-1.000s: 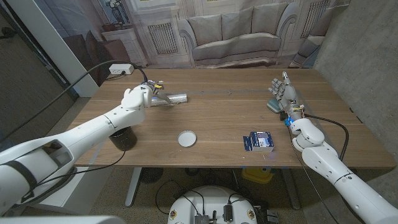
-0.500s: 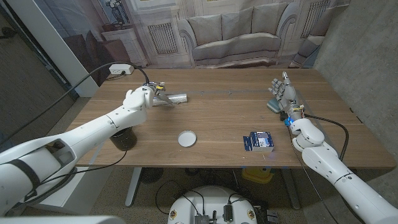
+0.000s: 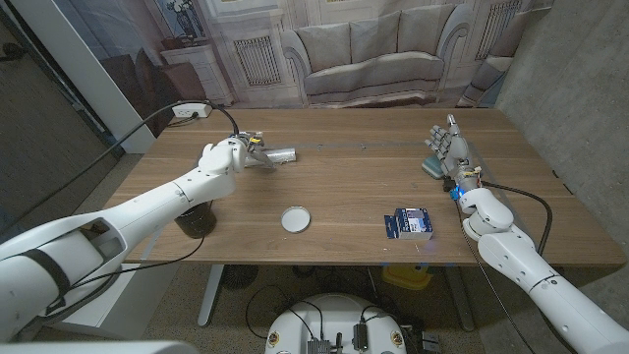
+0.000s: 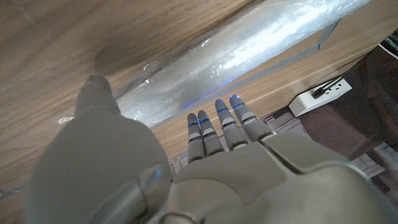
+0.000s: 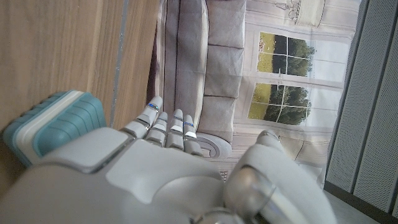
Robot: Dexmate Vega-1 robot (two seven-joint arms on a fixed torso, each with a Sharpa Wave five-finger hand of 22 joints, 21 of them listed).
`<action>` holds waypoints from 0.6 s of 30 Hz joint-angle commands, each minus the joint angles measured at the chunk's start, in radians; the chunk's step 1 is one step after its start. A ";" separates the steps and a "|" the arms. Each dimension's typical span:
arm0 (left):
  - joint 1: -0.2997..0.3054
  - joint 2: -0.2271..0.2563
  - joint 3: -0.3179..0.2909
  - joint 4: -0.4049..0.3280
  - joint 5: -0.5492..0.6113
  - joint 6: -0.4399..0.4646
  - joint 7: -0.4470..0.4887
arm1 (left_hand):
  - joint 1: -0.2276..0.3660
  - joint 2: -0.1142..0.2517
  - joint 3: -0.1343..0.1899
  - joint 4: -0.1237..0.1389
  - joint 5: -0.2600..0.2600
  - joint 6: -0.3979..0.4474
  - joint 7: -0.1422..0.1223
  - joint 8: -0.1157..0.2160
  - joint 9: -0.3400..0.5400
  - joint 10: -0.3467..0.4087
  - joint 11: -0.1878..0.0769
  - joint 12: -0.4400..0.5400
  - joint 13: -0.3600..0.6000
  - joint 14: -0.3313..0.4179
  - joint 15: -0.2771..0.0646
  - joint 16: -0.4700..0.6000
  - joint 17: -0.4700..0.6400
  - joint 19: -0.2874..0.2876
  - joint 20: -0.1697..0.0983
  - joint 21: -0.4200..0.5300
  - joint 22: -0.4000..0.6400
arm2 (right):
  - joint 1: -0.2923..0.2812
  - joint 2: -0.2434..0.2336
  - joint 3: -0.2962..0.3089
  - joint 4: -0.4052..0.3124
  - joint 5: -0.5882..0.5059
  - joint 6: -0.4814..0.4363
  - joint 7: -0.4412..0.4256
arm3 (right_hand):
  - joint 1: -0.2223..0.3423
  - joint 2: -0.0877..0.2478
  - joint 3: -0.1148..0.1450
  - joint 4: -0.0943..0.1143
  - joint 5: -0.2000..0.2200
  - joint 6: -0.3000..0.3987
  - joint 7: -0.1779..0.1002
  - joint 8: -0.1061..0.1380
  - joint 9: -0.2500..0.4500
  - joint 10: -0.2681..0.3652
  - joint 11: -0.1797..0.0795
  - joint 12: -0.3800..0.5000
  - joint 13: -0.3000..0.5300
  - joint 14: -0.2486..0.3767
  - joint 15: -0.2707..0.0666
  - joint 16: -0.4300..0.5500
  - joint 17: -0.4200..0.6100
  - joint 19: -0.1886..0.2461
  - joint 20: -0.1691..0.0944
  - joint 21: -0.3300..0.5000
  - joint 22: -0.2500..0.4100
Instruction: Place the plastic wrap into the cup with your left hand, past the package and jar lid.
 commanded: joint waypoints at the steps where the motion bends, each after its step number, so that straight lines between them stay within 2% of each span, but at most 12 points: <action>1: -0.011 -0.021 0.014 0.035 -0.023 -0.002 0.011 | 0.026 0.011 0.001 -0.011 0.000 0.036 -0.003 0.013 0.005 0.033 -0.003 0.014 0.001 0.040 -0.098 0.015 0.003 0.036 -0.051 0.014 0.004 | -0.002 -0.003 0.004 0.001 0.004 -0.004 -0.001 | 0.000 0.004 -0.006 0.001 -0.003 0.008 -0.003 -0.001 0.003 0.007 0.002 -0.001 0.001 0.009 0.000 -0.003 0.002 0.008 -0.004 -0.003 0.002; 3: -0.012 -0.023 0.015 0.037 -0.028 -0.001 0.012 | 0.039 0.019 0.003 -0.014 -0.002 0.056 -0.004 0.018 0.006 0.055 -0.016 0.019 0.002 0.060 -0.102 0.019 0.003 0.059 -0.055 0.021 0.004 | -0.001 -0.002 0.004 0.003 0.006 -0.004 0.002 | 0.000 0.004 -0.006 0.001 -0.003 0.008 -0.003 -0.001 0.003 0.008 0.003 -0.001 0.001 0.009 0.000 -0.003 0.002 0.008 -0.004 -0.004 0.002; 8: -0.018 -0.028 0.027 0.043 -0.028 0.007 0.006 | 0.066 0.037 0.009 -0.019 -0.007 0.076 -0.005 0.020 0.006 0.080 -0.020 0.021 0.002 0.093 -0.103 0.024 0.005 0.098 -0.040 0.033 0.006 | 0.001 0.000 0.004 0.010 0.010 -0.001 0.007 | 0.000 0.004 -0.007 0.001 -0.003 0.008 -0.003 -0.001 0.003 0.007 0.004 -0.002 0.001 0.009 -0.002 -0.003 0.002 0.009 -0.004 -0.006 0.002; 14: -0.023 -0.036 0.038 0.054 -0.029 0.013 0.014 | 0.106 0.067 0.021 -0.026 -0.014 0.120 -0.008 0.031 0.007 0.120 -0.023 0.027 0.003 0.139 -0.121 0.032 0.008 0.134 -0.051 0.044 0.009 | 0.003 0.000 0.004 0.015 0.013 -0.002 0.011 | 0.000 0.004 -0.008 0.001 -0.003 0.008 -0.002 -0.001 0.003 0.006 0.005 -0.002 0.001 0.009 -0.001 -0.003 0.002 0.010 -0.004 -0.009 0.003; 18: -0.027 -0.046 0.047 0.064 -0.031 0.021 0.013 | 0.135 0.087 0.028 -0.031 -0.026 0.170 -0.019 0.043 0.007 0.168 -0.028 0.035 0.004 0.182 -0.138 0.038 0.009 0.171 -0.059 0.056 0.010 | 0.005 -0.001 0.004 0.018 0.015 -0.003 0.015 | 0.000 0.005 -0.008 0.000 -0.003 0.007 -0.002 -0.002 0.003 0.006 0.003 -0.003 0.001 0.010 0.000 -0.003 0.002 0.011 -0.003 -0.011 0.003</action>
